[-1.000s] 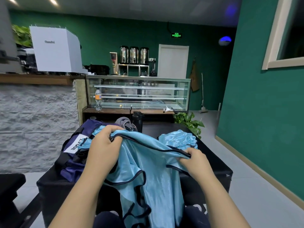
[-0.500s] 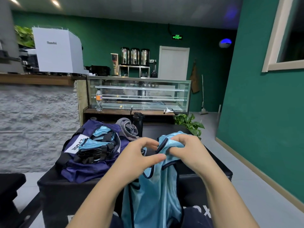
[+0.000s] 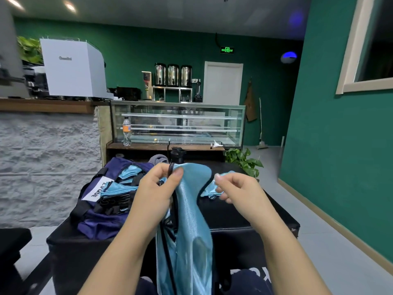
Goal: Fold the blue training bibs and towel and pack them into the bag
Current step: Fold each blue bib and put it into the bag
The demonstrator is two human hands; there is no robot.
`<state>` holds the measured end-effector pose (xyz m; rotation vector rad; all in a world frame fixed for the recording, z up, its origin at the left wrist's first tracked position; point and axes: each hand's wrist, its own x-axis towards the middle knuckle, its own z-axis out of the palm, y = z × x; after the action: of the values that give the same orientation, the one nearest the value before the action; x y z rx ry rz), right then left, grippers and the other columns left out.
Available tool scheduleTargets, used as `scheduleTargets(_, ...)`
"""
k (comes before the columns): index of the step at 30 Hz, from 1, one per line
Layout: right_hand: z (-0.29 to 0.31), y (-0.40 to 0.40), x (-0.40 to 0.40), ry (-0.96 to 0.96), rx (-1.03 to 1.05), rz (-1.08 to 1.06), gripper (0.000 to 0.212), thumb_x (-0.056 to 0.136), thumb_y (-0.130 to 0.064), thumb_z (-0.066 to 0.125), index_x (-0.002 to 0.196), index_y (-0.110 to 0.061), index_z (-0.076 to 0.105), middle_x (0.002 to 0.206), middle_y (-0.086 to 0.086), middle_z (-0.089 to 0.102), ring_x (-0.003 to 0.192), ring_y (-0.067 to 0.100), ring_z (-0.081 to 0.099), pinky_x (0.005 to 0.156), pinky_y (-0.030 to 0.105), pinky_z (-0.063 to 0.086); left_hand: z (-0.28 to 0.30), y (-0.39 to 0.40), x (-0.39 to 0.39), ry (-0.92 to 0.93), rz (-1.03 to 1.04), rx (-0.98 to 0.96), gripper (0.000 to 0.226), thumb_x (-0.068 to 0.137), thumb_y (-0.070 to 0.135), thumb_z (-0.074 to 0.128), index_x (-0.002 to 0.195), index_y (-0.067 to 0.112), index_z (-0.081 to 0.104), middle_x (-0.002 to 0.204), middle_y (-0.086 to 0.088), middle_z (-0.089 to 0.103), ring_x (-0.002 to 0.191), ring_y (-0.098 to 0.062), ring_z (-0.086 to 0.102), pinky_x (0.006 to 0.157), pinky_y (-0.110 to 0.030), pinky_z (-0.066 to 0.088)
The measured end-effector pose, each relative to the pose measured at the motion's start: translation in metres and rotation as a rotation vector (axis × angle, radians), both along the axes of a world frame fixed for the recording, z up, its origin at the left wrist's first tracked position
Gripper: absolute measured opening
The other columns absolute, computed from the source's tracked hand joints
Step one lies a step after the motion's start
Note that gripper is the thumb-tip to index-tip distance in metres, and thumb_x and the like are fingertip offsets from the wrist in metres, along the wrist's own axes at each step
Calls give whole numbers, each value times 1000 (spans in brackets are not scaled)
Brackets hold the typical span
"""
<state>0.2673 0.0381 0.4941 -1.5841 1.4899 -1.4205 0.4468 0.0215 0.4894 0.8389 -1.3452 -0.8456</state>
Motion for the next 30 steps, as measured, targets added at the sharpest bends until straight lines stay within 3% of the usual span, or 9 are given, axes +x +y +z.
scheduleTargets(2, 2, 2, 6, -121, 33, 71, 30, 91, -42, 57, 94, -14, 68, 79, -8, 64, 70, 3, 58, 68, 20, 49, 1, 1, 0, 5, 1, -3, 23, 89, 30, 62, 67, 25, 60, 57, 2, 48, 43, -14, 35, 51, -31, 30)
scheduleTargets(5, 2, 1, 10, -27, -2, 102, 27, 87, -37, 64, 110, -26, 60, 107, -15, 62, 97, -1, 59, 79, 13, 46, 0, 2, -1, 2, -30, -6, 25, 89, 30, 61, 64, 30, 61, 52, 11, 49, 40, -7, 38, 48, -29, 32)
scheduleTargets(10, -1, 4, 14, -59, 35, 347, 36, 84, -26, 71, 116, -18, 58, 116, -1, 65, 91, -8, 62, 78, 10, 47, 0, 1, 0, -16, -45, -10, 22, 90, 35, 58, 69, 28, 58, 56, 4, 48, 42, -10, 37, 46, -27, 30)
scheduleTargets(13, 1, 9, 14, -61, 40, 454, 57, 72, -40, 77, 120, -17, 57, 110, -11, 65, 91, -7, 63, 76, 11, 47, -1, -1, 1, -29, -29, -26, 21, 92, 34, 57, 72, 29, 60, 59, 4, 53, 44, -10, 40, 48, -29, 33)
scheduleTargets(17, 3, 8, 21, 94, -41, 284, 15, 85, -9, 69, 98, -14, 64, 81, -13, 64, 67, -3, 58, 65, 8, 43, -3, -3, -1, -47, -21, -59, 22, 93, 28, 56, 72, 29, 60, 66, 5, 58, 52, -9, 48, 54, -32, 38)
scheduleTargets(19, 0, 2, 21, 143, -51, 182, 12, 87, -7, 60, 86, -18, 64, 69, -7, 57, 59, 5, 47, 56, 14, 37, -4, -4, 1, -72, -14, -57, 20, 93, 28, 57, 73, 29, 59, 68, 3, 58, 58, -14, 48, 58, -35, 39)
scheduleTargets(23, -2, -2, 16, 125, -47, 72, 17, 89, -9, 51, 82, -21, 61, 72, -1, 54, 52, 3, 39, 49, 15, 31, -7, -8, 7, -147, -5, -55, 14, 92, 25, 61, 84, 15, 54, 82, -9, 57, 69, -15, 51, 69, -38, 43)
scheduleTargets(27, 2, -3, 14, 42, -113, 31, 23, 93, -6, 43, 87, -20, 59, 76, -6, 57, 54, -3, 44, 53, 11, 35, -10, -7, 7, -219, -88, 1, 12, 89, 11, 63, 87, 15, 52, 71, 8, 55, 48, 2, 47, 52, -17, 37)
scheduleTargets(30, 3, -2, 17, -29, -95, 63, 26, 96, -5, 37, 92, -23, 55, 77, -8, 54, 57, -5, 45, 56, 11, 37, -10, -4, 7, -202, -262, 107, 16, 84, 9, 71, 92, 15, 59, 81, -2, 65, 55, -9, 56, 57, -21, 44)
